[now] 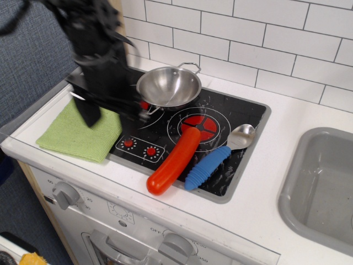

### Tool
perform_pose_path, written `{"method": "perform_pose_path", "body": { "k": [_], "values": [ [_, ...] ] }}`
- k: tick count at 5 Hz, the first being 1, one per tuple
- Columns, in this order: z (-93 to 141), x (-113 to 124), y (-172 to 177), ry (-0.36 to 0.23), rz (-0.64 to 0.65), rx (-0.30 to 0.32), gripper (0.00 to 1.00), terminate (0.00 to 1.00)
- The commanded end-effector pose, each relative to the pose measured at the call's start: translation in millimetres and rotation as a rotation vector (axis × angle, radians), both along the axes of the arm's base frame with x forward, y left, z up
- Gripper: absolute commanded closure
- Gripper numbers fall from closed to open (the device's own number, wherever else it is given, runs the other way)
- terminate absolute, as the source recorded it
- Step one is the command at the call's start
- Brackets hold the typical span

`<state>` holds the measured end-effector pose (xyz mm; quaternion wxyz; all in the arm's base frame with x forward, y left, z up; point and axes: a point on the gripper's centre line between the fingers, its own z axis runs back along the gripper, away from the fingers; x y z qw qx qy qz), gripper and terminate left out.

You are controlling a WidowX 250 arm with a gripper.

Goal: Move the green cloth with the robot and place it middle of the stove.

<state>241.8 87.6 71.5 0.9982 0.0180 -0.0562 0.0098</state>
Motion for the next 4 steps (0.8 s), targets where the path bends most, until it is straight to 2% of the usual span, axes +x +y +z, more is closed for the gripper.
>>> {"method": "perform_pose_path", "body": {
  "k": [1,3,4],
  "values": [
    [-10.1,26.7,47.1,-0.009,0.098,0.076,0.00,0.00],
    [-33.2,33.8,65.7,0.031,0.140,0.075,0.00,0.00],
    [-50.4,35.2,68.3,0.090,0.127,0.089,0.00,0.00]
  ]
}}
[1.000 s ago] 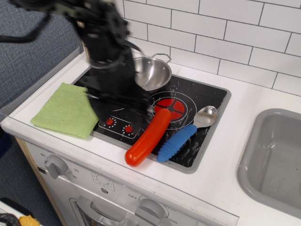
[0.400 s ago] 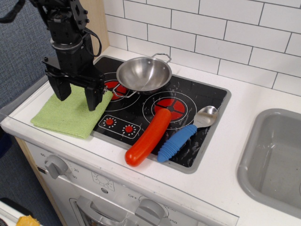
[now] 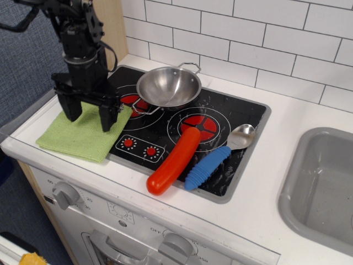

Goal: Move the green cloth with the robot and place it middle of the stove.

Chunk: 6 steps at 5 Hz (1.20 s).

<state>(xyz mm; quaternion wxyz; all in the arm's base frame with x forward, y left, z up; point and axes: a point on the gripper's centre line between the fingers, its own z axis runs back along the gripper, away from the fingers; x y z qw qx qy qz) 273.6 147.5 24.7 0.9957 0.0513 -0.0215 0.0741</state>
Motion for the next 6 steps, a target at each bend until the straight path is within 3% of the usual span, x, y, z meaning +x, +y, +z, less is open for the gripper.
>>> {"method": "perform_pose_path", "body": {
  "k": [1,2,3,4,6],
  "values": [
    [-17.8,7.0,12.8,0.082,0.005,0.027,0.00,0.00],
    [-22.0,29.6,10.2,0.085,-0.017,-0.005,0.00,0.00],
    [-14.5,75.1,-11.3,0.026,-0.102,-0.027,0.00,0.00],
    [-20.3,99.5,-34.1,0.025,-0.163,-0.042,0.00,0.00],
    [-21.5,125.4,-60.1,-0.002,-0.214,-0.063,0.00,0.00]
  ]
}}
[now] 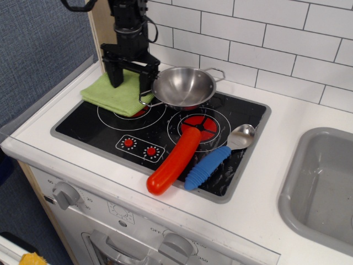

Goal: Move the green cloth with the robot and place it middle of the stove.

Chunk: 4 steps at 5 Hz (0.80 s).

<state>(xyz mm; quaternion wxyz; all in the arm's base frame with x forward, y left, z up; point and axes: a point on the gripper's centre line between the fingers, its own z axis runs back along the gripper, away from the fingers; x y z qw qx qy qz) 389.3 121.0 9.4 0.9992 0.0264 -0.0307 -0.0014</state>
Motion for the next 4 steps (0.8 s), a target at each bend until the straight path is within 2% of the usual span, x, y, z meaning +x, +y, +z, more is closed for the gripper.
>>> {"method": "perform_pose_path", "body": {
  "k": [1,3,4],
  "values": [
    [2.8,4.3,-28.3,0.004,-0.009,-0.007,0.00,0.00],
    [62.7,-10.6,-20.9,-0.145,0.021,0.008,0.00,0.00],
    [68.3,-17.9,-21.6,-0.133,-0.003,-0.033,0.00,0.00]
  ]
}}
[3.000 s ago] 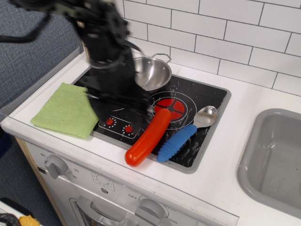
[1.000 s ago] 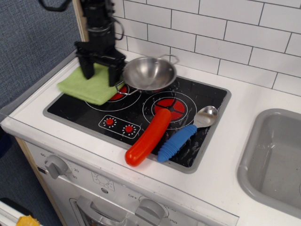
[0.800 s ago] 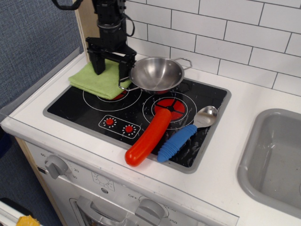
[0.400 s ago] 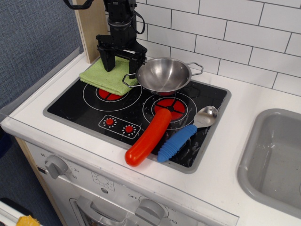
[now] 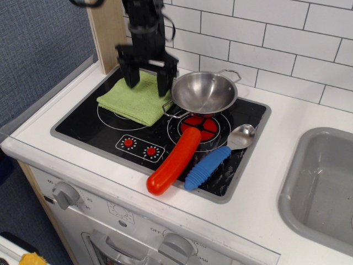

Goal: Move the green cloth with the robot and place it middle of the stove.

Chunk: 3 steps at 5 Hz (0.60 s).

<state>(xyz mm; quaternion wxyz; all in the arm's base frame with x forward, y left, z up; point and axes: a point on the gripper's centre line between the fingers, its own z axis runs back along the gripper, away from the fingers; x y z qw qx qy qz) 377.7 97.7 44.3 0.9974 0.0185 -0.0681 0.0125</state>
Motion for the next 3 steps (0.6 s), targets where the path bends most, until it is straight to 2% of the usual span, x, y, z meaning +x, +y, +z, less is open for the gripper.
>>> {"method": "perform_pose_path", "body": {
  "k": [1,2,3],
  "values": [
    [26.4,-11.7,-2.1,0.009,-0.050,-0.006,0.00,0.00],
    [26.4,-11.7,-2.1,0.009,-0.050,-0.006,0.00,0.00],
    [26.4,-11.7,-2.1,0.009,-0.050,-0.006,0.00,1.00]
  ]
}}
